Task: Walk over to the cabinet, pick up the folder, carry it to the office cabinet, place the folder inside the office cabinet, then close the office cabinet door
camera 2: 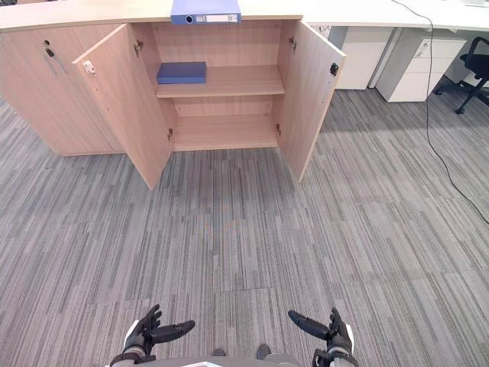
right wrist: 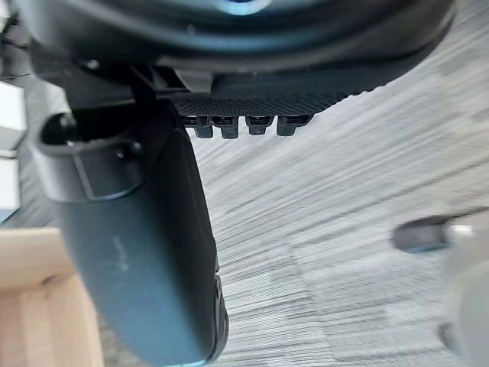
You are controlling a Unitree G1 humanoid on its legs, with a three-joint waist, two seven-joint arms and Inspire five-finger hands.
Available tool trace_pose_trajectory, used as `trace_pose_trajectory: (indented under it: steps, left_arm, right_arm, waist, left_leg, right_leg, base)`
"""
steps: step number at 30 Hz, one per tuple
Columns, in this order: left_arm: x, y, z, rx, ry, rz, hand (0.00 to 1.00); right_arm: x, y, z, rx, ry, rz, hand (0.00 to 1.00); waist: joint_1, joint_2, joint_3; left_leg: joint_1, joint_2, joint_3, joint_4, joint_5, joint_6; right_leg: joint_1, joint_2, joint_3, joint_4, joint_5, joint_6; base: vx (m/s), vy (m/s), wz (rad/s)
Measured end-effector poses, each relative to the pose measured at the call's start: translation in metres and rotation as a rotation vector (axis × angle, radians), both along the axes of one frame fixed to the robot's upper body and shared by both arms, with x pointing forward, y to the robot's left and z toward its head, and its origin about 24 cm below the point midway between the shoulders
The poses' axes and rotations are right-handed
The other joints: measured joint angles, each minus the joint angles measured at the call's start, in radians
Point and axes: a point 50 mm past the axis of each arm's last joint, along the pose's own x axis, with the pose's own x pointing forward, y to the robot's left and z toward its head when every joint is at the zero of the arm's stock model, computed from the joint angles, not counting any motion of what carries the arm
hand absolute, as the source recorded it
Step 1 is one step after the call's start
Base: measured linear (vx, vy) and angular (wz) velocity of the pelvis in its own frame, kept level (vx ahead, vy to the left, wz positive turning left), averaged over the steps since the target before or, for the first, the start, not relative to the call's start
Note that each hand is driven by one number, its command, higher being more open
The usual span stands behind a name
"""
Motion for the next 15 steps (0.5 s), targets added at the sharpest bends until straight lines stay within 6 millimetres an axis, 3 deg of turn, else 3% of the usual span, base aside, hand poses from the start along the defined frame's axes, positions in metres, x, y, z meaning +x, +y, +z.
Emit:
trace_pose_trajectory:
  steps: [9, 15]
  left_arm:
    - [0.007, 0.010, 0.010, 0.015, -0.074, 0.042, 1.00]
    - [0.008, 0.016, 0.019, 0.032, -0.129, 0.085, 1.00]
  right_arm:
    - [0.012, -0.005, 0.008, -0.061, -0.027, 0.107, 1.00]
    - [0.033, -0.020, 0.021, -0.117, -0.085, 0.129, 1.00]
  waist:
    - [-0.001, 0.000, 0.046]
    - [0.003, 0.019, 0.062]
  left_leg:
    - [0.013, -0.002, 0.000, -0.002, -0.018, -0.026]
    - [-0.091, 0.008, 0.033, 0.151, -0.131, -0.008]
  right_leg:
    - [0.023, -0.005, -0.014, -0.017, -0.001, 0.001]
    - [-0.021, -0.008, 0.007, -0.002, -0.030, 0.023]
  base:
    - [0.06, 0.013, 0.03]
    - [0.00, 0.015, -0.12]
